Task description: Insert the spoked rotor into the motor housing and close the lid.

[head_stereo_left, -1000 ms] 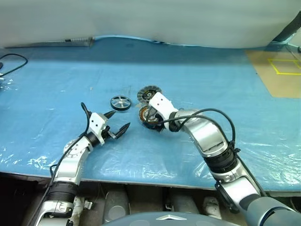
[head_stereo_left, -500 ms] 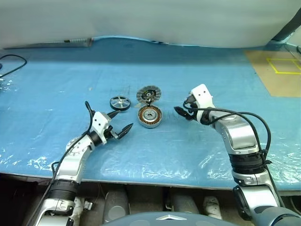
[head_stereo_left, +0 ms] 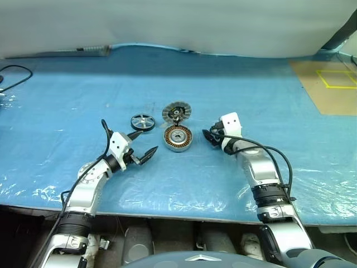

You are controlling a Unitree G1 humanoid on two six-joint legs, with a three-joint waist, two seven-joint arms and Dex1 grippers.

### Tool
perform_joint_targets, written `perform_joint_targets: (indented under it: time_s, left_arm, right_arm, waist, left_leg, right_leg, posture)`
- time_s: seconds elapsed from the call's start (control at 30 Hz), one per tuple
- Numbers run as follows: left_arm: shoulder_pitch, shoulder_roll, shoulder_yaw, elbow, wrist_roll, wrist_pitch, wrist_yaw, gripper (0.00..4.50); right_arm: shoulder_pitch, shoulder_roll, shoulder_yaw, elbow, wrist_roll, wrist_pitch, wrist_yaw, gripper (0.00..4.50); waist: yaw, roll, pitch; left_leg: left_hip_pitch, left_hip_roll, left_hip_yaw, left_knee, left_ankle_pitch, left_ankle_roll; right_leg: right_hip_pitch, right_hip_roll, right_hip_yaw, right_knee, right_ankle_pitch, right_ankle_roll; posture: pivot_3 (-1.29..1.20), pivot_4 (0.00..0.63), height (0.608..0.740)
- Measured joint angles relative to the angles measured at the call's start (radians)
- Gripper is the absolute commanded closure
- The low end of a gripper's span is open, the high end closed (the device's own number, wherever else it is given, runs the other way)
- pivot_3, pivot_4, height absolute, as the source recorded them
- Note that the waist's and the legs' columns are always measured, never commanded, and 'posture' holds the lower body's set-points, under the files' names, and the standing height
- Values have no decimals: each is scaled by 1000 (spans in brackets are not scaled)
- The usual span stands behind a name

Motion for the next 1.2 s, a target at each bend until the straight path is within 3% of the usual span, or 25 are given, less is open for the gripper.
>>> perform_joint_targets:
  time_s: [0.23,0.67,0.87,1.2]
  left_arm:
    - [12,4,0,-3,-2,2,-6,0]
    - [30,-19,-38,-10,-3,13,-19,0]
    - [25,-40,-51,-10,-3,10,-22,0]
    - [29,-47,-56,-12,-2,10,-20,0]
  right_arm:
    - [68,-15,47,-56,-21,-29,-4,3915]
    - [228,-167,98,-348,-5,66,149,3915]
    - [154,-127,175,-465,61,169,242,3915]
    - [37,-8,237,-439,71,238,196,3915]
  waist:
    - [7,-1,-1]
    - [3,-2,-3]
    - [-6,-1,-2]
    - [-6,-1,-2]
  left_leg:
    - [1,0,0,-1,0,0]
    - [0,0,0,-5,0,0]
    - [-7,1,0,-4,0,0]
    - [-7,1,0,-5,0,0]
  right_leg:
    - [2,0,0,-2,0,0]
    - [1,0,-1,-7,0,1]
    - [-5,1,-1,-6,0,0]
    - [-6,1,-1,-6,0,0]
  posture:
    - [0,150,740]
    - [0,150,740]
    - [0,150,740]
    - [0,150,740]
